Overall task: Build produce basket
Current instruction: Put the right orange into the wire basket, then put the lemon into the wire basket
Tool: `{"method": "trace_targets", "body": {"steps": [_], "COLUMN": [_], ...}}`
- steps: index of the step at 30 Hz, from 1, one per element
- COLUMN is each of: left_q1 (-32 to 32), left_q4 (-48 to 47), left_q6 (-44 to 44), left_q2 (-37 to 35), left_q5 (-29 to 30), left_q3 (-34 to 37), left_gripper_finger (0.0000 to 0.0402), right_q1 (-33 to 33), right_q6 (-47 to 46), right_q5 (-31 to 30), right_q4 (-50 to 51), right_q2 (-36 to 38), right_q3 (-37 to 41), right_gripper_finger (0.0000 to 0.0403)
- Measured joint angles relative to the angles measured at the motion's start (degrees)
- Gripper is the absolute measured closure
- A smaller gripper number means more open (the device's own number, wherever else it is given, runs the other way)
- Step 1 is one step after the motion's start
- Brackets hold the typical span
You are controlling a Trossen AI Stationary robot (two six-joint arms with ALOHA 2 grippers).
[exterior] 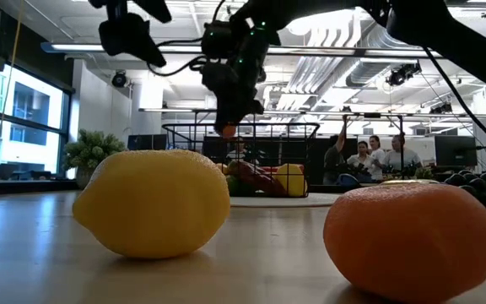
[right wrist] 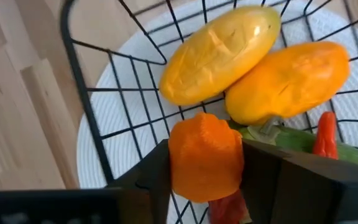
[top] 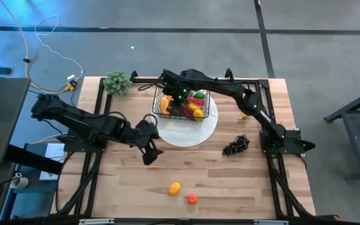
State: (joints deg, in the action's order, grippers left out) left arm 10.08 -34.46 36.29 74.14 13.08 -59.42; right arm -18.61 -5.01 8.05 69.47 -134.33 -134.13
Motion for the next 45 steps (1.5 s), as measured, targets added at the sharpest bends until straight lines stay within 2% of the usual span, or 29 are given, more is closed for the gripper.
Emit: {"method": "trace_targets", "body": {"steps": [6,10,22,28,33,45], "left_q1": [1.2,1.68,2.77,5.85,9.11,15.3], "left_q4": [0.19,0.13,1.74,2.38,2.98,7.35], "left_q6": [0.1,0.12,4.59,12.0,16.53,17.98], "left_q2": [1.87,2.44,2.48,2.5,2.5,4.37], "left_q5": [-0.43,-0.45,-0.37,3.22,3.66,9.37], "left_q3": [0.0,0.0,0.0,0.0,0.0,-0.03], "left_gripper_finger": [0.0053,0.0053,0.0053,0.0053,0.0053,0.0053], "right_q1": [0.39,0.3,-1.63,-1.6,-1.93,-0.89], "right_q6": [-0.15,-2.05,-7.81,-13.37,-18.17,-25.79], "right_q5": [-0.04,-0.04,-1.21,-8.61,-13.87,-14.57], "right_q4": [-0.27,0.55,9.47,9.36,10.05,9.94], "right_q2": [-0.39,-0.37,0.5,5.53,10.37,20.24], "right_q3": [0.0,0.0,-0.73,-0.83,-0.87,-0.87], "right_gripper_finger": [0.018,0.0149,0.0156,0.0156,0.0155,0.0155]}}
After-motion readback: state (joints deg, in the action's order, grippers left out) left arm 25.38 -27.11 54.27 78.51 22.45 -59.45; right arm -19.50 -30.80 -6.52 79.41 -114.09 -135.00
